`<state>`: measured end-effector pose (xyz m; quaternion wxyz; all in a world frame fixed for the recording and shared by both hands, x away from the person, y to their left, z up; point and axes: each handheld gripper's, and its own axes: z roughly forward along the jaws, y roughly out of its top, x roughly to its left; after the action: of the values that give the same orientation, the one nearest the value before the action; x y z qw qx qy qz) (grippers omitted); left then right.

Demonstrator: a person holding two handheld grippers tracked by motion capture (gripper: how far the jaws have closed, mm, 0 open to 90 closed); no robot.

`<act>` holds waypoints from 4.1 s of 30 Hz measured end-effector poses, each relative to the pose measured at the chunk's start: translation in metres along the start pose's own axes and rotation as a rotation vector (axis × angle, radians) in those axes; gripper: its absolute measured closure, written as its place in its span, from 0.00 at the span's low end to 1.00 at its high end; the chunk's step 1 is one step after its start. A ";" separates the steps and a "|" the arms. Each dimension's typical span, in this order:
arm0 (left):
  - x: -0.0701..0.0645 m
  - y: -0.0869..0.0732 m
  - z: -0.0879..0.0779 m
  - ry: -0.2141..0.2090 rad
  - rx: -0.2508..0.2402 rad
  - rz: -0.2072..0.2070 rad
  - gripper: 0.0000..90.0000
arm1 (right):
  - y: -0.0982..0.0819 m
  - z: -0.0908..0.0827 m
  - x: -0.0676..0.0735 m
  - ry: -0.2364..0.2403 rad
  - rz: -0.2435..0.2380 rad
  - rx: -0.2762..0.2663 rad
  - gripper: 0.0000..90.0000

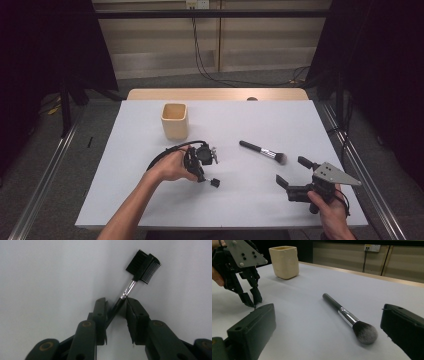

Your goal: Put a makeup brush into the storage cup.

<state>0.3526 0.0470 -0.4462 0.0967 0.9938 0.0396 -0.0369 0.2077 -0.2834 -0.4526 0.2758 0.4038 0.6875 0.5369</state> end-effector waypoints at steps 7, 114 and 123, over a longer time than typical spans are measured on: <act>0.000 0.000 0.000 -0.010 0.004 -0.004 0.90 | 0.000 0.000 0.000 0.000 -0.001 0.002 0.00; -0.022 -0.105 -0.052 0.268 -1.043 -0.455 0.95 | 0.000 -0.001 -0.001 -0.007 0.008 -0.004 0.00; -0.026 -0.117 -0.063 0.294 -1.090 -0.493 0.95 | 0.000 -0.001 -0.001 -0.006 0.014 -0.008 0.00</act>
<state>0.3206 0.1717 -0.4045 0.5729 0.7578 0.2942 0.1047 0.2076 -0.2850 -0.4529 0.2757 0.4088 0.6817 0.5405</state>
